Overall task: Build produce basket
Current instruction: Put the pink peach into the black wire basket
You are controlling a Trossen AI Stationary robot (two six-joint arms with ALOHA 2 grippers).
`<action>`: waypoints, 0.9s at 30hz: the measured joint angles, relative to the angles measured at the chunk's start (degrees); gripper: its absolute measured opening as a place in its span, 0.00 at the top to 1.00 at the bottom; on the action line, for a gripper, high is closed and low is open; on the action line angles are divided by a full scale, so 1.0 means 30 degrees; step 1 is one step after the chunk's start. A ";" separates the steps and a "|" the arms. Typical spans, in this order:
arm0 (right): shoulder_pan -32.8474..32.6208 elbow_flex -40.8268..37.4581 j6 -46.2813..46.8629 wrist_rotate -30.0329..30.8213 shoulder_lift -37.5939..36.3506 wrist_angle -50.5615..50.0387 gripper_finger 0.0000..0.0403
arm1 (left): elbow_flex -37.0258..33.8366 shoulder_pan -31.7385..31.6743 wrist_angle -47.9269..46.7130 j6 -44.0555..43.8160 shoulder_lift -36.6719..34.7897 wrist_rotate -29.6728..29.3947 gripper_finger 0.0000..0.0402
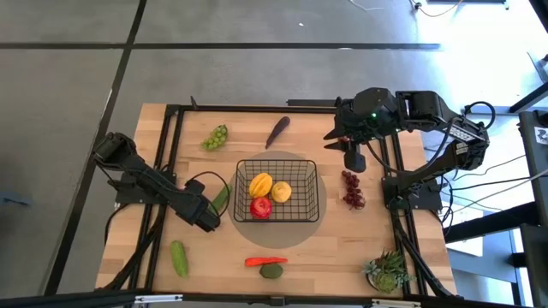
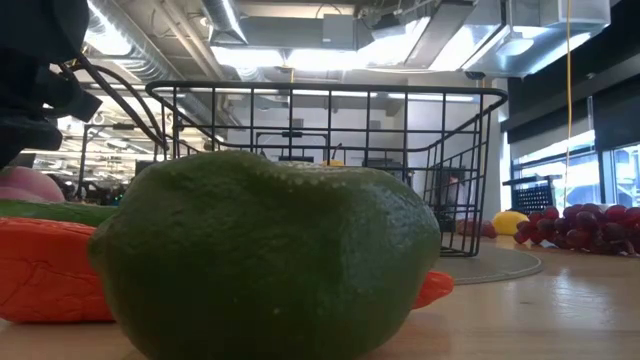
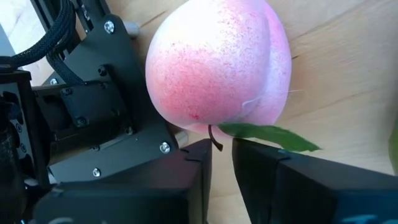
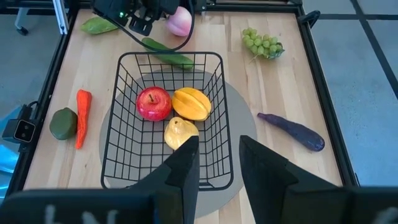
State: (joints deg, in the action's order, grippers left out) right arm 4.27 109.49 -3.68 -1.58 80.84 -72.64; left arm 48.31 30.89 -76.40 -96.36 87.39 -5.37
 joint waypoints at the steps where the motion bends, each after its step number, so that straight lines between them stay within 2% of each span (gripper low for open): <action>1: 0.0000 0.0000 0.0000 0.0000 0.0000 0.0014 0.73 | 0.0000 0.0000 0.0000 0.0000 0.0000 0.0007 0.88; 12: 0.0000 0.0000 -0.0007 -0.0007 0.0000 0.0014 0.73 | 0.0000 0.0000 0.0001 0.0000 0.0000 -0.0007 0.99; 27: 0.0000 0.0000 -0.0007 -0.0015 0.0000 0.0021 0.73 | 0.0125 0.0000 -0.0118 0.0416 0.0007 0.0115 1.00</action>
State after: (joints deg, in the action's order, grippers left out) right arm 4.27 109.49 -3.70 -1.63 80.84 -72.58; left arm 48.69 30.89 -76.76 -95.11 87.42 -5.02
